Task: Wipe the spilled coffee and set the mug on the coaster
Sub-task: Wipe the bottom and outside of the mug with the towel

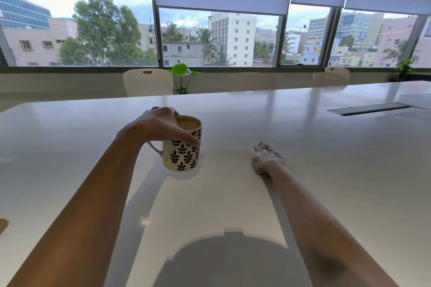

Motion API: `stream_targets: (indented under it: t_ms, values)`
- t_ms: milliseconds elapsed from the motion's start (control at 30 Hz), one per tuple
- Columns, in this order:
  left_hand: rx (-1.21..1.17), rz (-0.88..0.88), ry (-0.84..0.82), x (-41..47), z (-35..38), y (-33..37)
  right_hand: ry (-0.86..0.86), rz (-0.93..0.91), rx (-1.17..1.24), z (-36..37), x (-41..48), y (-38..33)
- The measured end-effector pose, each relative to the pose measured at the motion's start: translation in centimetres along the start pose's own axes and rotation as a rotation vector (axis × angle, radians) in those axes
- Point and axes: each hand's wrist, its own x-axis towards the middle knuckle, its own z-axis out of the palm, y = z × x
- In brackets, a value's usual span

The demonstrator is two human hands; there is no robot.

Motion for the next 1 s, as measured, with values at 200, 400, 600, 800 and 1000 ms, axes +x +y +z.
stream_targets:
  t_ms: [200,400,600,800,1000]
  values:
    - [-0.01,0.009,-0.038,0.5,1.4,1.1,0.131,0.112,0.006,0.6,-2.0,0.2]
    - [-0.006,0.056,-0.043,1.1,2.8,2.4,0.117,-0.251,-0.001,1.1,-5.7,-0.1]
    - [-0.026,0.08,-0.026,2.0,3.3,3.6,-0.129,-0.135,1.333,-1.8,-8.1,0.3]
    - [-0.045,0.114,-0.03,3.1,4.8,4.7,-0.051,0.115,2.264,-6.0,-6.0,4.2]
    - [-0.051,0.151,-0.031,4.3,6.5,5.9,0.048,0.152,2.296,-7.1,-6.1,4.9]
